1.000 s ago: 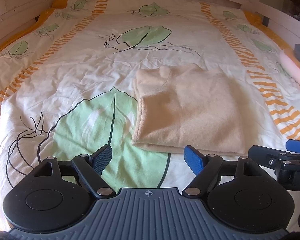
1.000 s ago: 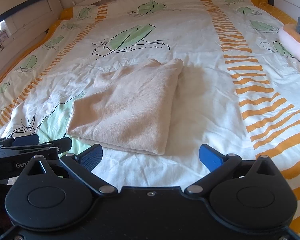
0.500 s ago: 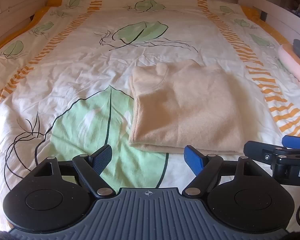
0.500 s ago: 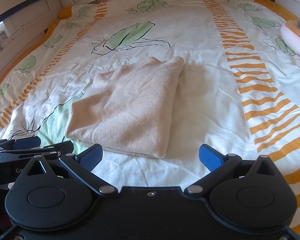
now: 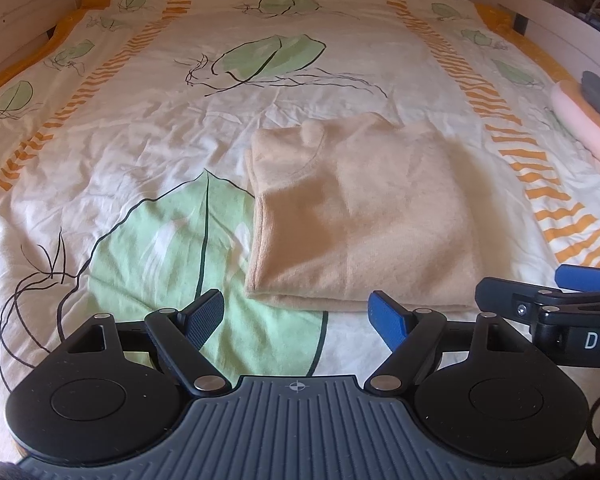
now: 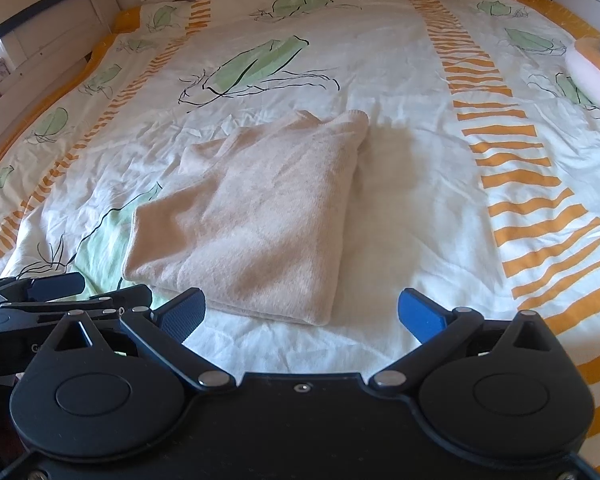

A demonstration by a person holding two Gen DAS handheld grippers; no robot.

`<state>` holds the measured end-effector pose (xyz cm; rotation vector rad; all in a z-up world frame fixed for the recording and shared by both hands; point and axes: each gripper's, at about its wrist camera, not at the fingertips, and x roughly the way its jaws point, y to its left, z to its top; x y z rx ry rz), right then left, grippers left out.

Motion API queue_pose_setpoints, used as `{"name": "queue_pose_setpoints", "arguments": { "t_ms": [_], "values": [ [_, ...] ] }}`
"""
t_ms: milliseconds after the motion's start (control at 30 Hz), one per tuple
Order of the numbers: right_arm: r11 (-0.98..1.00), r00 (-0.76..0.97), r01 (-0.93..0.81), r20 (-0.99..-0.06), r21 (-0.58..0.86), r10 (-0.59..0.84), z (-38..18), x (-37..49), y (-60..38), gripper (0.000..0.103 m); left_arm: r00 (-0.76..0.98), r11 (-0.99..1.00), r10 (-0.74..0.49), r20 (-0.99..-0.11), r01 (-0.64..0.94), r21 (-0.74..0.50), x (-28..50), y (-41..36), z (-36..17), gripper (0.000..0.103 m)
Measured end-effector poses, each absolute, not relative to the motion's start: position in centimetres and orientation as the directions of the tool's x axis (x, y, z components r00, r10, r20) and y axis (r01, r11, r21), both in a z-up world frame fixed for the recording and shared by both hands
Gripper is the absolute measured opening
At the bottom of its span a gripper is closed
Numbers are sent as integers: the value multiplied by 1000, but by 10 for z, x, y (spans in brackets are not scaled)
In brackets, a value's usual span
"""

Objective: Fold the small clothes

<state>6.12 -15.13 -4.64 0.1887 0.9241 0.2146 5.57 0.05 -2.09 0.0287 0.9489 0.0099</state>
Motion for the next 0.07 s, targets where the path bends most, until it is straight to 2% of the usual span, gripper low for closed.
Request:
{"name": "queue_pose_setpoints", "arguments": {
  "t_ms": [67],
  "values": [
    [962, 581, -103, -770, 252, 263, -47, 63, -151, 102, 581, 1000, 21, -814, 7, 31, 58, 0, -22, 78]
  ]
}}
